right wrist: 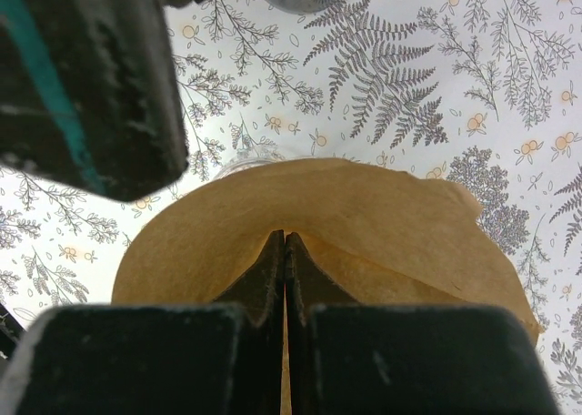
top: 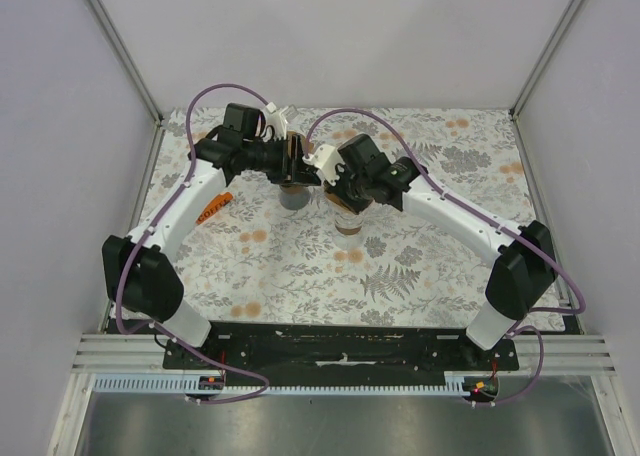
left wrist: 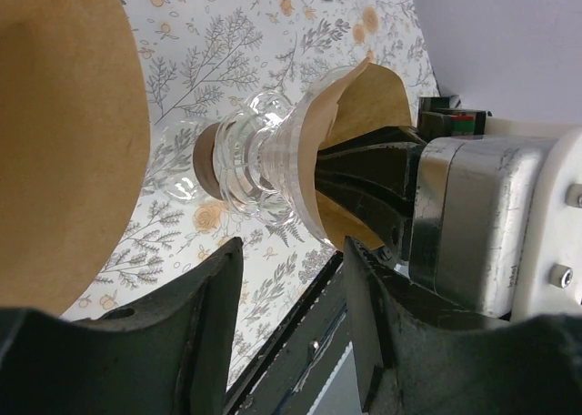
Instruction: Place the coffee filter in the dripper
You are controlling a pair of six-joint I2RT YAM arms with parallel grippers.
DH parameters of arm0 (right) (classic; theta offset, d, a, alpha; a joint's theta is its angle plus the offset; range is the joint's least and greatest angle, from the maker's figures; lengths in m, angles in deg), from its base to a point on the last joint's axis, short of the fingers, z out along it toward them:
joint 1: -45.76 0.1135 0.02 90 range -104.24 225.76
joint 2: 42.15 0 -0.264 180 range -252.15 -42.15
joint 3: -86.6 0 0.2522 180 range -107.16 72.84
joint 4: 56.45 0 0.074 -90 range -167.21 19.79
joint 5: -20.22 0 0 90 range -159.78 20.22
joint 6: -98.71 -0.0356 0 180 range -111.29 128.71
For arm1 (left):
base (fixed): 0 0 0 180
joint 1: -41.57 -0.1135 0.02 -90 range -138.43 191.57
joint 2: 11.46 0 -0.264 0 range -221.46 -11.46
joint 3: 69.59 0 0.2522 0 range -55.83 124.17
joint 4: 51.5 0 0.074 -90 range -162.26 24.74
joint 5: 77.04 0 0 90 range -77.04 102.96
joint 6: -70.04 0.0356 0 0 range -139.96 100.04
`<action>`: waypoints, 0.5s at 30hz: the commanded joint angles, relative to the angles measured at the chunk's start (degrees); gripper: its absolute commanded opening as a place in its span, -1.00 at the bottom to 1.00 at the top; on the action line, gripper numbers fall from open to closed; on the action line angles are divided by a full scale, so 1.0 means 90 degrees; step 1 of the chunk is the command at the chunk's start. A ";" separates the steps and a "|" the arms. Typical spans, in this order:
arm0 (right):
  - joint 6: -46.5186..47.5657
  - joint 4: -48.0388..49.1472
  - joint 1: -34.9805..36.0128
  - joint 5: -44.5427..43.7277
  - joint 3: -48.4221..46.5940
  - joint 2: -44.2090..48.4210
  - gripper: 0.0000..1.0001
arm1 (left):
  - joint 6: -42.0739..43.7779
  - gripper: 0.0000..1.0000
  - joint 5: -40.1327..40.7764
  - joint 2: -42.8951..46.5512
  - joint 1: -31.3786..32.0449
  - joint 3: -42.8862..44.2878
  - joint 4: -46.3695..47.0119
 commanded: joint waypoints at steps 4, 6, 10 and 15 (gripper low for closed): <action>0.0003 0.0139 0.0031 0.0174 -0.0361 0.0218 -1.00 | -0.0568 0.18 -0.0477 0.0287 0.0038 -0.0349 0.0758; -0.0036 0.0130 0.0031 0.0204 -0.0449 0.0218 -1.00 | -0.0568 0.19 -0.0468 0.0258 0.0047 -0.0379 0.0768; -0.0066 0.0110 0.0031 0.0136 -0.0566 0.0296 -0.90 | -0.0558 0.19 -0.0380 0.0258 0.0047 -0.0369 0.0778; 0.0002 0.0091 0.0021 -0.0021 -0.0567 0.0404 -0.74 | -0.0549 0.18 -0.0360 0.0248 0.0038 -0.0379 0.0787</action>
